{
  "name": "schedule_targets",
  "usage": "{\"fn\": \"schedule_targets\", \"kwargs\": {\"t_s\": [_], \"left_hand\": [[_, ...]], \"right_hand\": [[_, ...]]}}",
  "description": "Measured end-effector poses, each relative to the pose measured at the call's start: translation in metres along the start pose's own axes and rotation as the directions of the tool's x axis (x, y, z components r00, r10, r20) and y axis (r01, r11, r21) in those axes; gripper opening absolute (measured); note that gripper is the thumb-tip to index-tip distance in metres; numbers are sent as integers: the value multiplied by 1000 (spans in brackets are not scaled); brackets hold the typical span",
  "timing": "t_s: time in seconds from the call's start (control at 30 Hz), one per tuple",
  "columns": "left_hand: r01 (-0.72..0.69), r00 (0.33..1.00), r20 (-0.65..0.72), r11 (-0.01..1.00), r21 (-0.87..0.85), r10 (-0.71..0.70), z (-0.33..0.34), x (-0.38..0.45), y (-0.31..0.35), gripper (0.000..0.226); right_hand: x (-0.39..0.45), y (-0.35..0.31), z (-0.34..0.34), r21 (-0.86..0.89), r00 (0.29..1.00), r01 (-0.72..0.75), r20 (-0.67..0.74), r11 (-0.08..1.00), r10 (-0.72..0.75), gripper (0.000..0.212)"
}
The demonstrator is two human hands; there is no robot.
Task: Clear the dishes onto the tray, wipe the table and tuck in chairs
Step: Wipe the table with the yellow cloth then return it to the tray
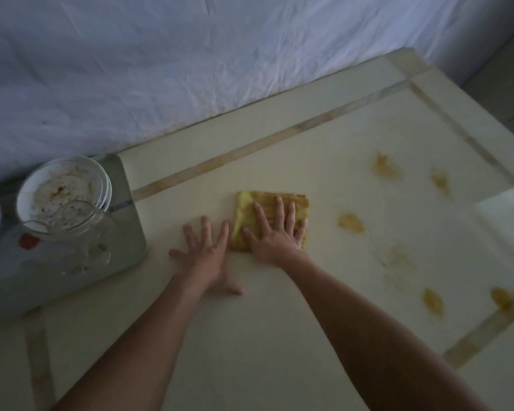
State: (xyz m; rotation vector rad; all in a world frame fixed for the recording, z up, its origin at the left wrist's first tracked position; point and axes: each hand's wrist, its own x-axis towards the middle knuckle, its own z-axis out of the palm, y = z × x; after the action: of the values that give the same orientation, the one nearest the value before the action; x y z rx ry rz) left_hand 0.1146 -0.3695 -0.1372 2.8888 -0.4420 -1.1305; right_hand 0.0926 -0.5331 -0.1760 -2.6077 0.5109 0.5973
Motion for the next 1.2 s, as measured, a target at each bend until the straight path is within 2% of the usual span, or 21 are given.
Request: {"fn": "schedule_targets", "kwargs": {"t_s": [0.07, 0.17, 0.27, 0.4, 0.53, 0.67, 0.77, 0.9, 1.0, 1.13, 1.2], "left_hand": [[4, 998, -57, 997, 71, 0, 8, 0, -7, 153], [11, 996, -91, 997, 71, -4, 7, 1, -5, 152], [35, 999, -36, 996, 80, -32, 2, -1, 1, 154], [38, 998, -55, 995, 94, -33, 1, -2, 1, 158], [39, 999, -41, 991, 126, -34, 1, 2, 4, 158], [39, 994, -106, 992, 123, -26, 3, 2, 4, 154], [43, 994, -106, 993, 114, -31, 1, 0, 4, 149], [28, 988, -152, 996, 79, -16, 10, -18, 7, 128], [-6, 988, -152, 998, 65, 16, 25, -39, 4, 110], [-95, 995, -12, 976, 195, 99, 47, -77, 18, 130], [-152, 988, 25, 964, 219, 150, 64, -98, 36, 131]], "right_hand": [[36, -4, -23, 9, 1000, -10, -1, 1000, 10, 75], [54, -3, -37, -43, 999, 28, 31, 999, -27, 73], [14, 15, -17, -54, 994, 107, 39, 993, -105, 72], [-38, 43, 10, -87, 988, 140, 82, 986, -133, 72], [5, 32, -13, -101, 990, 133, 50, 986, -129, 77], [65, 12, -40, -91, 996, 84, 11, 992, -83, 76], [68, 9, -35, -130, 995, 96, -3, 987, -97, 77], [18, 32, -14, -128, 989, 136, -43, 982, -142, 74], [-32, 55, 3, -88, 994, 98, -32, 991, -101, 72], [-115, 85, 35, -29, 1000, 10, -16, 1000, -10, 74], [-158, 96, 54, -10, 1000, -9, -13, 1000, 9, 73]]}}
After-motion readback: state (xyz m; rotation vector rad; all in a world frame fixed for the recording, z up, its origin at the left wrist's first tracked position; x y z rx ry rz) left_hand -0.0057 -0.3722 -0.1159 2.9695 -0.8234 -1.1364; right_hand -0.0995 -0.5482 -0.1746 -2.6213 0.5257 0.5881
